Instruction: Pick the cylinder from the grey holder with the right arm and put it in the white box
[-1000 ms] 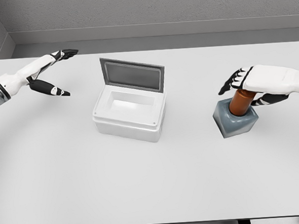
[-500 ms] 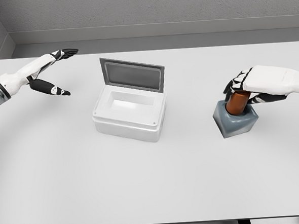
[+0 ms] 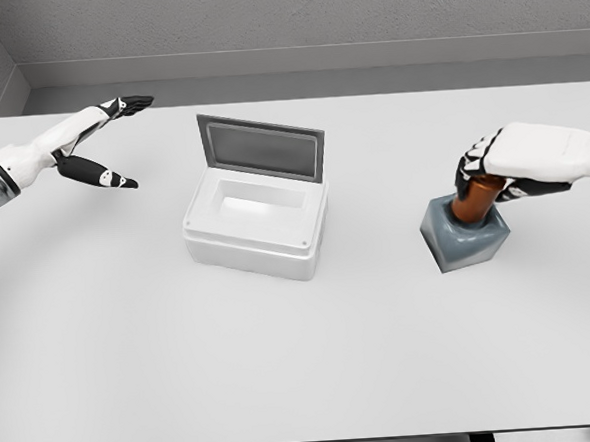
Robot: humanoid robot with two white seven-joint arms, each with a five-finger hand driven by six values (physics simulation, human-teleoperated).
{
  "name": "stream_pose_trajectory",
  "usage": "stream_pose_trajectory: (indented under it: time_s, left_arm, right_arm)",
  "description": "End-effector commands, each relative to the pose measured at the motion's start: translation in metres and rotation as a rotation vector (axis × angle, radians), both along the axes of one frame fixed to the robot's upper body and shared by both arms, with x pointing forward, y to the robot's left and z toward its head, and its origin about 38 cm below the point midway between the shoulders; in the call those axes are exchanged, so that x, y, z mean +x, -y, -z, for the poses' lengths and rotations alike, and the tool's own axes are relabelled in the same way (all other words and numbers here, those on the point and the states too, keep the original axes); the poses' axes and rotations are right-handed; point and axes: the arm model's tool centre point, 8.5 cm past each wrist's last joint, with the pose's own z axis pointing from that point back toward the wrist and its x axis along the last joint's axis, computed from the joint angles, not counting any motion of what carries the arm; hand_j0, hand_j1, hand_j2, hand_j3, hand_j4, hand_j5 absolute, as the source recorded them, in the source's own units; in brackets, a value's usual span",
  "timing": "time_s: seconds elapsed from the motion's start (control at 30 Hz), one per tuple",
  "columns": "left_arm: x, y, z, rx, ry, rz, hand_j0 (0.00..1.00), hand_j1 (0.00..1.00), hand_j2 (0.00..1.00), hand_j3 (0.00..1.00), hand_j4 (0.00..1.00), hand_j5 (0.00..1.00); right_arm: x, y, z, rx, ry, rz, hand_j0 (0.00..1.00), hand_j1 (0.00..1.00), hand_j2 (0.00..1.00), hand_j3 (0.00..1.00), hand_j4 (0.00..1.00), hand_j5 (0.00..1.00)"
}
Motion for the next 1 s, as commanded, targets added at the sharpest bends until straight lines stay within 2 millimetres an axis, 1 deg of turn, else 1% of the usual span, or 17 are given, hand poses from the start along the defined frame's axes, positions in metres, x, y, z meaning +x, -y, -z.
stream_pose_trajectory:
  time_s: [0.0,0.13,0.2,0.37,0.53,0.6,0.63,0.83,0.9,0.97]
  left_arm:
    - [0.000,-0.001,-0.001,-0.008,0.001,-0.003,1.00,1.00,1.00,1.00,1.00,1.00]
    - [-0.001,-0.003,-0.001,-0.004,-0.001,-0.006,1.00,1.00,1.00,1.00,1.00,1.00]
    - [-0.001,-0.004,-0.001,-0.002,-0.001,-0.008,1.00,1.00,1.00,1.00,1.00,1.00]
    - [-0.001,-0.005,-0.001,-0.001,-0.003,-0.009,1.00,1.00,1.00,1.00,1.00,1.00]
    - [-0.001,-0.002,-0.001,-0.004,-0.001,-0.003,1.00,1.00,1.00,1.00,1.00,1.00]
    - [-0.001,0.000,-0.001,-0.006,0.002,0.001,1.00,1.00,1.00,1.00,1.00,1.00]
    - [-0.001,-0.002,-0.001,-0.003,0.001,-0.001,1.00,1.00,1.00,1.00,1.00,1.00]
    - [-0.001,0.001,0.000,-0.007,0.000,0.003,1.00,1.00,1.00,1.00,1.00,1.00]
    - [-0.002,-0.003,0.000,-0.002,-0.002,-0.004,1.00,1.00,1.00,1.00,1.00,1.00]
    - [-0.002,-0.004,0.000,-0.002,-0.002,-0.006,1.00,1.00,1.00,1.00,1.00,1.00]
  right_arm:
    - [0.000,-0.001,-0.006,0.007,0.013,-0.001,0.46,0.46,0.46,0.46,0.46,0.46]
    - [0.000,-0.003,-0.011,0.018,0.027,-0.009,0.46,0.46,0.46,0.46,0.46,0.46]
    - [0.000,-0.006,-0.018,0.033,0.048,-0.014,0.46,0.46,0.46,0.46,0.46,0.46]
    - [-0.001,-0.017,-0.026,0.057,0.070,-0.047,0.46,0.46,0.46,0.46,0.46,0.46]
    - [-0.001,-0.025,-0.035,0.063,0.093,-0.068,0.45,0.45,0.45,0.45,0.45,0.45]
    - [0.000,-0.025,-0.037,0.064,0.098,-0.071,0.45,0.45,0.45,0.45,0.45,0.45]
    - [0.001,-0.032,-0.036,0.075,0.100,-0.083,0.45,0.45,0.45,0.45,0.45,0.45]
    - [0.000,-0.042,-0.039,0.086,0.109,-0.111,0.45,0.45,0.45,0.45,0.45,0.45]
    - [-0.001,-0.045,-0.040,0.090,0.111,-0.119,0.45,0.45,0.45,0.45,0.45,0.45]
    - [0.000,-0.049,-0.045,0.096,0.124,-0.132,0.45,0.45,0.45,0.45,0.45,0.45]
